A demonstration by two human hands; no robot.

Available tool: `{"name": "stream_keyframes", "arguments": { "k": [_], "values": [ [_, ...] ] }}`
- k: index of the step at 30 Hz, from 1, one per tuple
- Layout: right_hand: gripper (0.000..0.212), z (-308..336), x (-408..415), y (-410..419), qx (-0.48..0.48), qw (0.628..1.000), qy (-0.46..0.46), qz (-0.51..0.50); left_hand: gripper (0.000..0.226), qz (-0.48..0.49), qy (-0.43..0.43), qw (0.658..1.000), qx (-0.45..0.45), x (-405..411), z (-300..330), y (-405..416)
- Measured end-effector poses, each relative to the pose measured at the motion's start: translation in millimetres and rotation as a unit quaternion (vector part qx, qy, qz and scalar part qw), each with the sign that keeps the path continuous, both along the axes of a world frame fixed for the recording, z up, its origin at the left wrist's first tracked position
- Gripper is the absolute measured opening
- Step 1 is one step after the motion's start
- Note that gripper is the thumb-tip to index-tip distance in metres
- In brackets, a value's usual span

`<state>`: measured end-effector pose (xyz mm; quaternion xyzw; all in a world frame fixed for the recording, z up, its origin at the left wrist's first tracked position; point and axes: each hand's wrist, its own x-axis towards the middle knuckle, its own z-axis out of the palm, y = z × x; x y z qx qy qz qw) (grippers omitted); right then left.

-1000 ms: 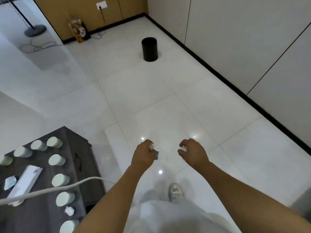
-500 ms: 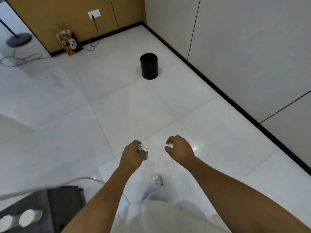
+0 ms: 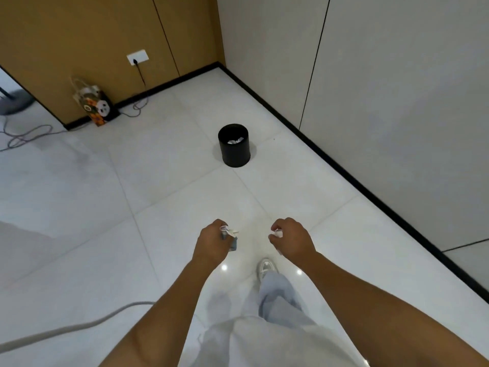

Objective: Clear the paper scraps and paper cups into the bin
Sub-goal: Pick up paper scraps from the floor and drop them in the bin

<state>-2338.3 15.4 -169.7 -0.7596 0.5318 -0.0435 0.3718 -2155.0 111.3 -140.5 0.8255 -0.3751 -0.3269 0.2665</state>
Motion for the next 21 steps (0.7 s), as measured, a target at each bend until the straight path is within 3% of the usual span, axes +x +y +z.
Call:
{"name": "stream_keyframes", "arguments": {
  "k": [9, 21],
  "values": [
    [0.022, 16.6, 86.3, -204.3, 0.003, 1.000, 0.007, 0.001, 0.009, 0.016, -0.003, 1.000, 0.009, 87.1, 17.8, -200.7],
    [0.023, -5.6, 241.3, -434.1, 0.004, 1.000, 0.022, 0.017, 0.012, 0.001, -0.004, 1.000, 0.019, 236.7, -12.9, -436.4]
  ]
}}
